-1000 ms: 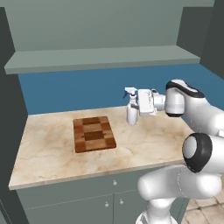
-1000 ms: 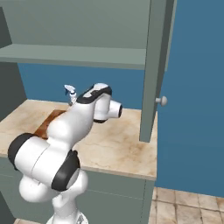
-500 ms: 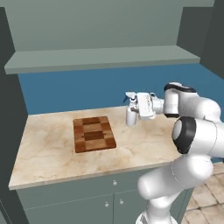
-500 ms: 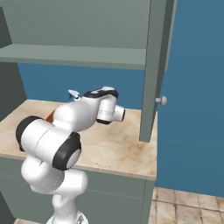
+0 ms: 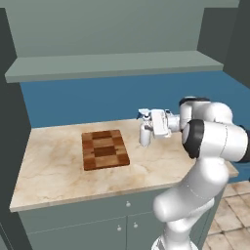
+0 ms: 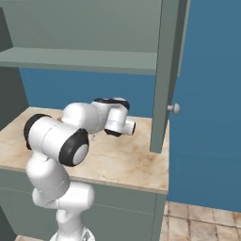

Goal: Grab the spray bottle from the cabinet, then place it next to the cutting board for sanitizing. Then grab the dish brush from the countertop next to the sink and place it next to the cutting board.

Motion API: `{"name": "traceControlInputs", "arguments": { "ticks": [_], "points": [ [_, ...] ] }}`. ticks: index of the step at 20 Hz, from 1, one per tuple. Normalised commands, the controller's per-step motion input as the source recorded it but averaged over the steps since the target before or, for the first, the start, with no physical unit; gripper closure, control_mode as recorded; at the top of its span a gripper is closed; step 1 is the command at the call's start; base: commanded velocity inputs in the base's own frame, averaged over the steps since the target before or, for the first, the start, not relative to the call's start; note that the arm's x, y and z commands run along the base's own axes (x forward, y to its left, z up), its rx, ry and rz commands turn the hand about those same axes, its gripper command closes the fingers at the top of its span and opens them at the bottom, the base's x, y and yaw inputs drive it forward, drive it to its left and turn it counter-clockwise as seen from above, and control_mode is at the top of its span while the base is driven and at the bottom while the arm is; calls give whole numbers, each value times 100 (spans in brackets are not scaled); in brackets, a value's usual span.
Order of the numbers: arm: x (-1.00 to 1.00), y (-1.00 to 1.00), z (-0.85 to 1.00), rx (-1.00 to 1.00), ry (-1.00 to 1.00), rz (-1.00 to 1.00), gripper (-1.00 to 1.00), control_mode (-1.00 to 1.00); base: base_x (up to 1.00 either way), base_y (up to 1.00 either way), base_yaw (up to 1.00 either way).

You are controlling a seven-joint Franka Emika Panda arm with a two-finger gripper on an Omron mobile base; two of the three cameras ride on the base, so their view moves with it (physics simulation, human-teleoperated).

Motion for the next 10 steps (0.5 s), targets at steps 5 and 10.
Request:
{"name": "traceControlInputs", "arguments": {
  "ticks": [5,10],
  "points": [
    [11,0,-31,0,0,0,100,-100,0,0,0],
    [5,0,-28,0,0,0,100,-100,0,0,0]
  ]
}}
